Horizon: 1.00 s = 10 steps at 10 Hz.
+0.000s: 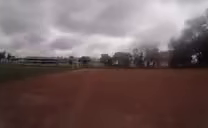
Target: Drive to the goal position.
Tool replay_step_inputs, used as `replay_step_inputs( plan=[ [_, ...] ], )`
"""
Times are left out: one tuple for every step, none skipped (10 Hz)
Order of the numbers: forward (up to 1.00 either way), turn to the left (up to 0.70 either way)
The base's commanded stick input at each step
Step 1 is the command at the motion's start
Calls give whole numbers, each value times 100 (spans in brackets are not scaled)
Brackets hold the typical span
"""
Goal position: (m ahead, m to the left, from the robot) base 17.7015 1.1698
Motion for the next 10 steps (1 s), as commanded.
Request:
replay_step_inputs(
  plan=[
    [70, 0],
    [70, 0],
    [70, 0],
    [70, 0],
    [70, 0],
    [70, 0],
    [70, 0],
    [70, 0],
    [70, 0],
    [70, 0]
  ],
)
